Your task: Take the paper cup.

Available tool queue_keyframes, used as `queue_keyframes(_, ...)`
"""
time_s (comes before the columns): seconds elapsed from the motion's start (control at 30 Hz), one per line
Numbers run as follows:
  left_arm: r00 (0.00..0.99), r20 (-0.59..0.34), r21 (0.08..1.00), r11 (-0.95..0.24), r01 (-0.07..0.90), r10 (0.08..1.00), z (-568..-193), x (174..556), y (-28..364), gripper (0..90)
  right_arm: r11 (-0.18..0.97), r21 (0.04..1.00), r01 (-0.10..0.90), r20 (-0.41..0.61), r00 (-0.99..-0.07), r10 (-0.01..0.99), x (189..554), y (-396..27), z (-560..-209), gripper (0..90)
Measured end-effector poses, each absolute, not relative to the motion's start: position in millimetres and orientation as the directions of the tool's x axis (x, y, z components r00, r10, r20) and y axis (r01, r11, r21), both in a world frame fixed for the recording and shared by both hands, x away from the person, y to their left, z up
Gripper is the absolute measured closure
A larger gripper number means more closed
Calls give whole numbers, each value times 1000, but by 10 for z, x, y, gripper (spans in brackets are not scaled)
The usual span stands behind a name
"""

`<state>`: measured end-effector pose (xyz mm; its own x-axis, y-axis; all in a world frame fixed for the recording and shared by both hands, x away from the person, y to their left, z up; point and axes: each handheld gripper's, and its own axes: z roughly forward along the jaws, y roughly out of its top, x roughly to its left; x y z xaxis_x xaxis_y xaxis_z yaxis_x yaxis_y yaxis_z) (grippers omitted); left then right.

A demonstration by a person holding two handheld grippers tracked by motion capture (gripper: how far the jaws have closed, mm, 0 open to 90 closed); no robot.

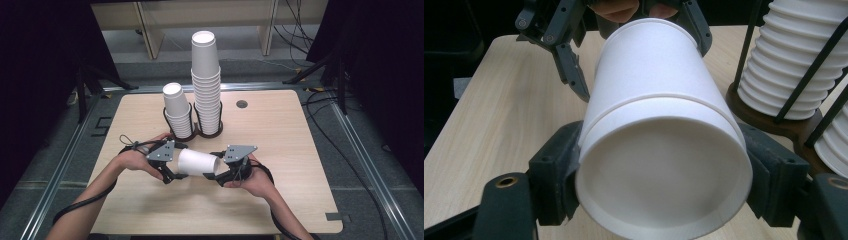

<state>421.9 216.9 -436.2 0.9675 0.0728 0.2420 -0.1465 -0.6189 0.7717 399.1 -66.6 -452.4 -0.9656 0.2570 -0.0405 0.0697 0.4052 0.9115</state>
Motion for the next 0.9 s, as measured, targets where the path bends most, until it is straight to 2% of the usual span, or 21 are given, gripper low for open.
queue_keyframes(0.03, 964, 259, 758, -632, -163, 63, -4352, 4232, 2178, 49, 405, 912, 70, -40, -966, 257, 3991, -666, -4524, 276)
queue_keyframes(0.53, 974, 211, 794, -596, -124, 78, -4427, 4248, 2138, 52, 403, 913, 62, -44, -968, 247, 3986, -641, -4519, 277)
queue_keyframes(0.9, 971, 234, 777, -610, -154, 52, -4413, 4273, 2131, 68, 400, 915, 62, -41, -969, 244, 3990, -650, -4521, 276)
